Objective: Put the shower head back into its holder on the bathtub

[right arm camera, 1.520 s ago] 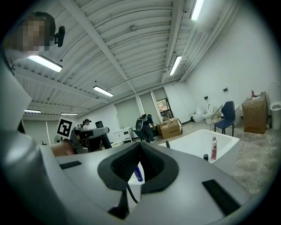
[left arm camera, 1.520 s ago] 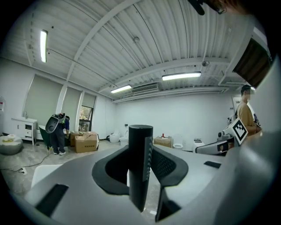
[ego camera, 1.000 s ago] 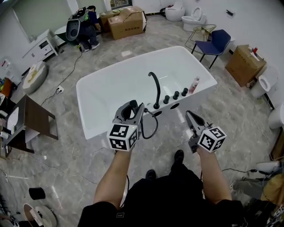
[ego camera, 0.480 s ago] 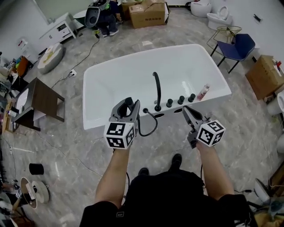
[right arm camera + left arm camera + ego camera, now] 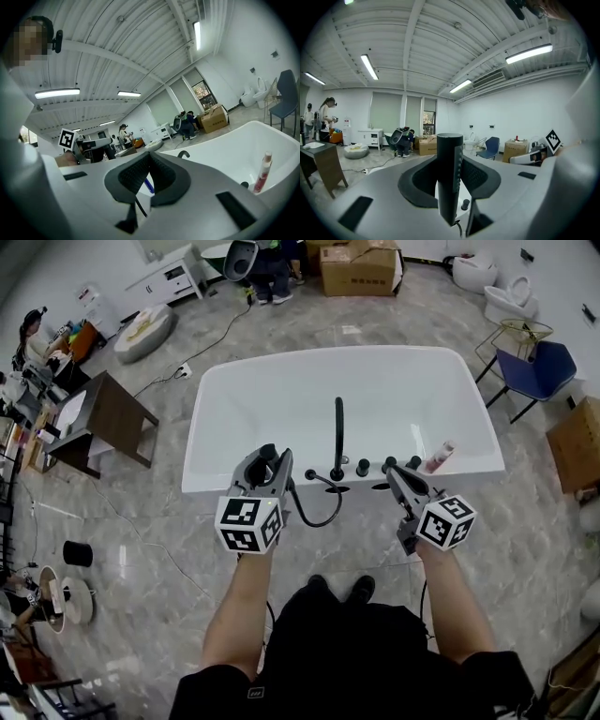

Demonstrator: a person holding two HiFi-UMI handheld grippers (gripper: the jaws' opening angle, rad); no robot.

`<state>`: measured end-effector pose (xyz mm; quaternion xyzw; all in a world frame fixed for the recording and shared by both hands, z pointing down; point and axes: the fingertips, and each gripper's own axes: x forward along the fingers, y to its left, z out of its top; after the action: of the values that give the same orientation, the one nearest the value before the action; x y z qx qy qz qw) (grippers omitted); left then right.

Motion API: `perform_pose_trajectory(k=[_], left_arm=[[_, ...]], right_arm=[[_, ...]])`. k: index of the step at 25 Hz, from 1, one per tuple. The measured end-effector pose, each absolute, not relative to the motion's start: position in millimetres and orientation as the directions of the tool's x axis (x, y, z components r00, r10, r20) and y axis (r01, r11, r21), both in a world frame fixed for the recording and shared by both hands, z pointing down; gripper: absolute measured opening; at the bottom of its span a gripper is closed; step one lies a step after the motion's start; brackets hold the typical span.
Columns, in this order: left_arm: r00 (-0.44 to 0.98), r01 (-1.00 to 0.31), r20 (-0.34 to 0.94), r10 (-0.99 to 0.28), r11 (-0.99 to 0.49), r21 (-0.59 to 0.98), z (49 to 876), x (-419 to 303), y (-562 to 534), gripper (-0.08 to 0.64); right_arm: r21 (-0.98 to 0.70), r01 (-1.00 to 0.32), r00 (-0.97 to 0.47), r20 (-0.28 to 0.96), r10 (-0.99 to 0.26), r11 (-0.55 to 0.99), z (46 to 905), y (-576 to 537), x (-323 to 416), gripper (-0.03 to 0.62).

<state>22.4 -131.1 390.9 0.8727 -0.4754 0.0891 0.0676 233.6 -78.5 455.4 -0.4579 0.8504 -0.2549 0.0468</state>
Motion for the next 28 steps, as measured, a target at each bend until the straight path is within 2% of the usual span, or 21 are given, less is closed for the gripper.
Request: perform_pose_trajectory(k=[8, 19, 28], left_arm=[[0.526, -0.847, 0.188, -0.83, -0.531, 0.024, 380, 10, -169, 0.138], [0.534, -0.843, 0.119, -0.837, -0.539, -0.01, 347, -26, -207, 0.138], [0.529, -0.846, 0.139, -0.837, -0.533, 0.01, 351, -20, -218, 0.138]], right_arm=[[-0.452, -0.745, -0.612, 0.168, -0.773, 0.491, 453, -111, 209, 0.017], [-0.455, -0.761, -0.587, 0.178, -0.79, 0.463, 459, -137, 185, 0.017], [-0.418, -0.701, -0.699, 0.246, -0.671, 0.577, 477, -152, 144, 0.025]])
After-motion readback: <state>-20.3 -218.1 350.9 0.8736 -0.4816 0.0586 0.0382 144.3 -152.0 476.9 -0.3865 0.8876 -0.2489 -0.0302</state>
